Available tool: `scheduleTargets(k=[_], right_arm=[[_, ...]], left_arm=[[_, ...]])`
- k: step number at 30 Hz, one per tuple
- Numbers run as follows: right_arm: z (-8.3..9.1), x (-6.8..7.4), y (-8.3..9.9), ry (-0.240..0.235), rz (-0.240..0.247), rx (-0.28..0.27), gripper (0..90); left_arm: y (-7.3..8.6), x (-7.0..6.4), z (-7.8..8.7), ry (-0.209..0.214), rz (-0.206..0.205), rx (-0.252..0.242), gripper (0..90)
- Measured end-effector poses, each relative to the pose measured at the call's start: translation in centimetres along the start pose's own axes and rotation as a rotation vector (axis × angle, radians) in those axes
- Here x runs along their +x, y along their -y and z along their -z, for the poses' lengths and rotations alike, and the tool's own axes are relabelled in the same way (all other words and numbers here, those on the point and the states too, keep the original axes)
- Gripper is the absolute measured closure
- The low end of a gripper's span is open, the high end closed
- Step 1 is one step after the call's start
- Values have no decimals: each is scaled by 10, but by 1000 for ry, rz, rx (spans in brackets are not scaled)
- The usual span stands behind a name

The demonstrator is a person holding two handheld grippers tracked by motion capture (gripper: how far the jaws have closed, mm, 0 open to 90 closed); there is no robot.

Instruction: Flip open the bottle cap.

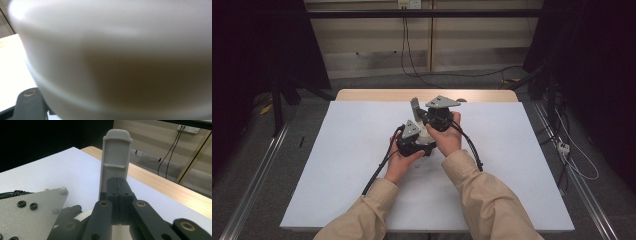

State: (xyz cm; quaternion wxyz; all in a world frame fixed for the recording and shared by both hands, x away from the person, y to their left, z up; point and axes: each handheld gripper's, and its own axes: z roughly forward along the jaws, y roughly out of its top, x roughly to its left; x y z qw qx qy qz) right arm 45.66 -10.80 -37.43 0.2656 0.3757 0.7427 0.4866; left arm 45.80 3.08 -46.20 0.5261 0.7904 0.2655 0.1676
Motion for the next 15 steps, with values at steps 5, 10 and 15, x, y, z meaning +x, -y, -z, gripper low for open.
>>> scheduleTargets(k=[5, 10, 15], right_arm=[[-1, 0, 0, -2, -1, 2, 900], [-2, 0, 0, -5, -3, 3, 900], [-2, -1, 0, -5, -3, 2, 900]], left_arm=[[0, 0, 0, 1, 0, 3, 187], [0, 1, 0, -1, -1, 3, 187], [0, 1, 0, 1, 2, 3, 187]])
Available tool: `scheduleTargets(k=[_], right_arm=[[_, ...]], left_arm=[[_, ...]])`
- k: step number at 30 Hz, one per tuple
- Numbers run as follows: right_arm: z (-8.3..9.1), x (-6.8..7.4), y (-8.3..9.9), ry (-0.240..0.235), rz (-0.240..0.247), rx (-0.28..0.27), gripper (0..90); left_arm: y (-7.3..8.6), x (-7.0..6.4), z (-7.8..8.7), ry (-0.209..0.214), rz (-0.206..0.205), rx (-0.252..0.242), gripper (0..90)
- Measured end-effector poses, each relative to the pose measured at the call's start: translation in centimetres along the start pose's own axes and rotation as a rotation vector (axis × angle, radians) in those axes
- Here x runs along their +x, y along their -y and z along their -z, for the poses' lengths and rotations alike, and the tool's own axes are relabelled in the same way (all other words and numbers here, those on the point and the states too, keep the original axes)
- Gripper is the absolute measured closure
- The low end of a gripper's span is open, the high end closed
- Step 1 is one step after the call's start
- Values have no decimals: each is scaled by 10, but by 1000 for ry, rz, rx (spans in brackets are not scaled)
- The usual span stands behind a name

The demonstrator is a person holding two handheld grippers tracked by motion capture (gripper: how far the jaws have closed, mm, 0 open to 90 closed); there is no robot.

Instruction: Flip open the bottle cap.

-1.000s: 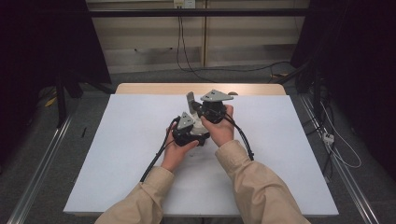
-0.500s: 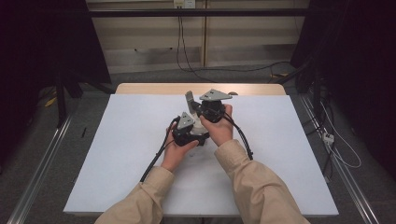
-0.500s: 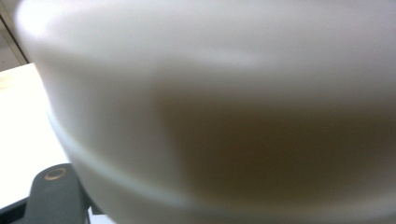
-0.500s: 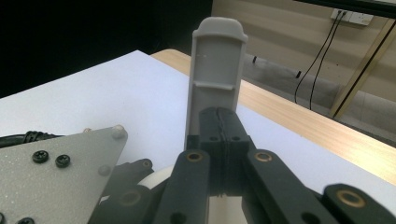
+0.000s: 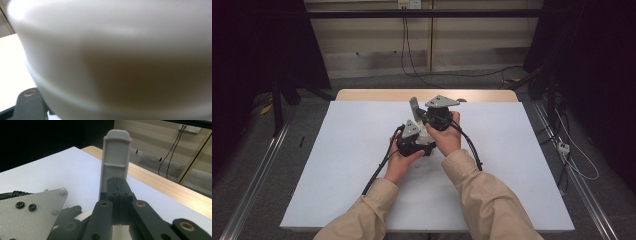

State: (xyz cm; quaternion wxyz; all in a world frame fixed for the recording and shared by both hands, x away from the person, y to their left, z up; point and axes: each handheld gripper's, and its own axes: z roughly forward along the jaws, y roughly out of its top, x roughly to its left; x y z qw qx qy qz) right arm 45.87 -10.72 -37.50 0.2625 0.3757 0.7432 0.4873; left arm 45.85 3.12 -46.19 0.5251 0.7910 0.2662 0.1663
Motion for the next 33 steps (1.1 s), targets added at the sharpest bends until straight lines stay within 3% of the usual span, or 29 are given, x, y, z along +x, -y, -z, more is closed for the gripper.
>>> scheduleTargets(k=[1, 9, 19, 33], right_arm=[[0, 0, 0, 0, -1, 1, 900], [-2, 1, 0, -3, 3, 14, 900], [-4, 0, 0, -7, -4, 19, 900], [-7, 0, -1, -6, 4, 28, 900]], left_arm=[[0, -1, 0, 3, 17, -3, 188], [0, -1, -1, 1, 26, -6, 188], [0, 0, -1, 3, 9, 1, 188], [0, -1, -1, -3, 23, -1, 188]])
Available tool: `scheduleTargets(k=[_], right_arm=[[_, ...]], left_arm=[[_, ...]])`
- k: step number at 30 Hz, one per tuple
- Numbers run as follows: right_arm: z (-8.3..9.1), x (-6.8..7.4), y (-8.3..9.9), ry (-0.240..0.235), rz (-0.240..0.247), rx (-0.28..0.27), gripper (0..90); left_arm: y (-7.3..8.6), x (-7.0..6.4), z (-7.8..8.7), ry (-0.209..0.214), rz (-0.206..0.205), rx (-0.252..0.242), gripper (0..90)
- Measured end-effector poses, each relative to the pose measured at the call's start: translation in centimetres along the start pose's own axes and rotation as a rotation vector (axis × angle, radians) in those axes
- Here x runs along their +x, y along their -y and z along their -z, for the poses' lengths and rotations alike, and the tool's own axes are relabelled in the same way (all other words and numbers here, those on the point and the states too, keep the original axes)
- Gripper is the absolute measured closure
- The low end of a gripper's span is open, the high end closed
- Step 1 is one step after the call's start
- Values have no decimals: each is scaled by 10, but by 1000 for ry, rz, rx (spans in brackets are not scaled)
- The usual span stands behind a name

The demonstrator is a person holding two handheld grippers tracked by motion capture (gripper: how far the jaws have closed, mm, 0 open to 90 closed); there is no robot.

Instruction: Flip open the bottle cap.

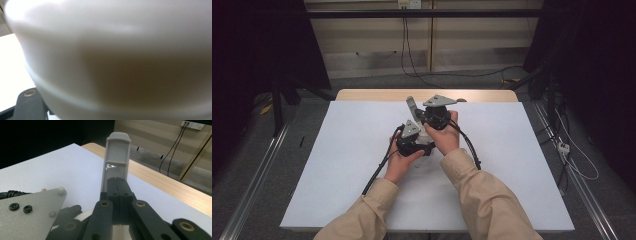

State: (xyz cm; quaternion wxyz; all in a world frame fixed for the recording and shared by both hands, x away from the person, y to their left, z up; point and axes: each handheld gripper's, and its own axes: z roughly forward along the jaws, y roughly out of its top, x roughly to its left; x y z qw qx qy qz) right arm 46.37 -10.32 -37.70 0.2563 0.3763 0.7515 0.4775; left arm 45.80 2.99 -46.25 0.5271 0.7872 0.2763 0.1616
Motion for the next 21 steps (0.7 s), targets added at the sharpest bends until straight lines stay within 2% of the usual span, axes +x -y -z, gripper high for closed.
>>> scheduleTargets(k=[5, 6, 7, 8, 20, 21], right_arm=[[-1, 0, 0, -2, -3, 1, 900], [-1, 0, 0, -3, -3, 2, 900], [-1, 0, 0, -3, -3, 1, 900], [-2, 0, 0, -3, -5, 2, 900], [-4, -1, 0, -4, -11, 4, 900], [-4, -1, 1, -5, -11, 3, 900]], left_arm=[[0, 0, 0, 0, 4, 0, 188], [0, 1, 0, 19, -5, 3, 188], [0, 2, 0, 20, -5, 5, 188], [0, 1, 1, -1, 2, 1, 188], [0, 1, 0, 7, 9, 2, 188], [0, 1, 0, 2, -6, 3, 188]])
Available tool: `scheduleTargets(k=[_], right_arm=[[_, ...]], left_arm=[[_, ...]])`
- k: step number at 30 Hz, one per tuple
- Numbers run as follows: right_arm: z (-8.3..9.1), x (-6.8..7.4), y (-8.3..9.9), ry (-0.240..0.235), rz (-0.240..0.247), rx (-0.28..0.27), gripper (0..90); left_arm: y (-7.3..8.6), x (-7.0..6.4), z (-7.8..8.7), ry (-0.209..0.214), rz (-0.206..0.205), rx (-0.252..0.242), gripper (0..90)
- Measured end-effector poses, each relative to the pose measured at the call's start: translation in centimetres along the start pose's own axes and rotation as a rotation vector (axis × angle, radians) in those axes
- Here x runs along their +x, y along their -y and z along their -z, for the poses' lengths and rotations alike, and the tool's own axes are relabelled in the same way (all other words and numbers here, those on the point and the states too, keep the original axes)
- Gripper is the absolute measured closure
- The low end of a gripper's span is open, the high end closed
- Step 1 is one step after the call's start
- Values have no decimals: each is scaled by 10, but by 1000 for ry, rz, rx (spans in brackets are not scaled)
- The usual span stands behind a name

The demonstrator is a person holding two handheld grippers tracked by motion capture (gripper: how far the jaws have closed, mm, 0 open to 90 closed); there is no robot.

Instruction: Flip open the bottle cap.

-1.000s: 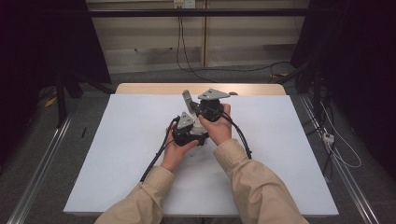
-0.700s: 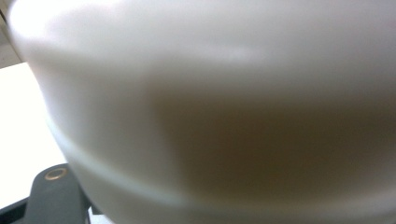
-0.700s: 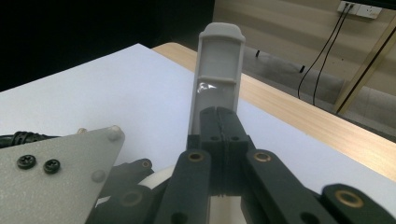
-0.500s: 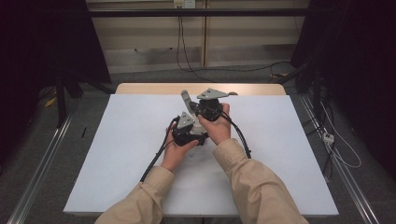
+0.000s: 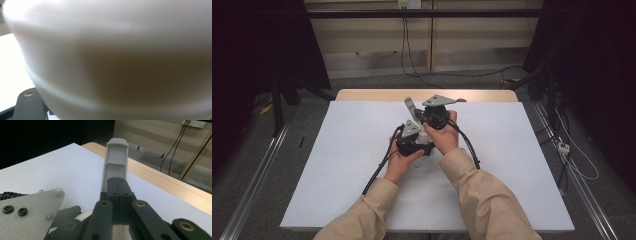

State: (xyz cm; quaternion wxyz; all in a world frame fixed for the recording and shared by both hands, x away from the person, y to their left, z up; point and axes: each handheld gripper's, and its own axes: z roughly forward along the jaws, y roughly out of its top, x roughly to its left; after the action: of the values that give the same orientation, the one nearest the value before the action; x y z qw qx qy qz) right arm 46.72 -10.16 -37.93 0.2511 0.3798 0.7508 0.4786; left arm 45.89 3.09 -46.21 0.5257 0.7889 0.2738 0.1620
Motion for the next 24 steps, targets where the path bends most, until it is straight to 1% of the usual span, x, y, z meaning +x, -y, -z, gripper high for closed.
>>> scheduleTargets(k=[1, 2, 4, 5, 6, 7, 8, 14, 15, 16, 17, 18, 19, 20, 21, 24], right_arm=[[0, 0, 0, 0, -1, 0, 900], [0, 0, 0, 0, -2, 0, 900], [0, 0, 0, 0, -3, -2, 900], [0, 0, 0, 1, -2, -2, 900], [-1, 0, 0, 1, 0, -3, 900], [-1, 0, 0, 2, 1, -3, 900], [-1, 0, 0, 2, 1, -2, 900], [-2, 0, 0, 0, -2, 0, 900], [-2, 0, 0, 1, -2, 0, 900], [-2, 0, 0, 1, -3, 1, 900], [-3, 0, 0, 0, -3, 0, 900], [-3, 0, 0, 1, -5, 0, 900], [-3, 0, 0, 0, -6, -1, 900], [-3, 0, 0, 0, -6, -1, 900], [-3, 0, 0, 0, -8, 0, 900], [-4, 0, 1, -2, -6, 1, 900]], left_arm=[[0, 0, 0, -2, -4, 1, 188], [0, -2, -1, -10, 12, -3, 188], [0, -2, 0, -13, 1, 1, 188], [0, -1, 0, 4, 1, 3, 188], [0, -1, 0, -6, -6, 5, 188], [0, -1, 0, -3, -8, 5, 188], [0, -1, -1, 9, -1, 5, 188], [0, -2, -1, 7, -3, 5, 188], [0, -1, 0, -8, -17, 5, 188], [0, -1, 0, -8, -17, 5, 188], [0, -2, 0, -27, -18, 5, 188], [0, -2, 0, -27, -18, 4, 188], [0, -1, 0, -7, -18, 6, 188], [0, -2, 0, -27, -16, 4, 188], [0, -1, 0, -7, -17, 6, 188], [0, -1, 0, -7, -17, 6, 187]])
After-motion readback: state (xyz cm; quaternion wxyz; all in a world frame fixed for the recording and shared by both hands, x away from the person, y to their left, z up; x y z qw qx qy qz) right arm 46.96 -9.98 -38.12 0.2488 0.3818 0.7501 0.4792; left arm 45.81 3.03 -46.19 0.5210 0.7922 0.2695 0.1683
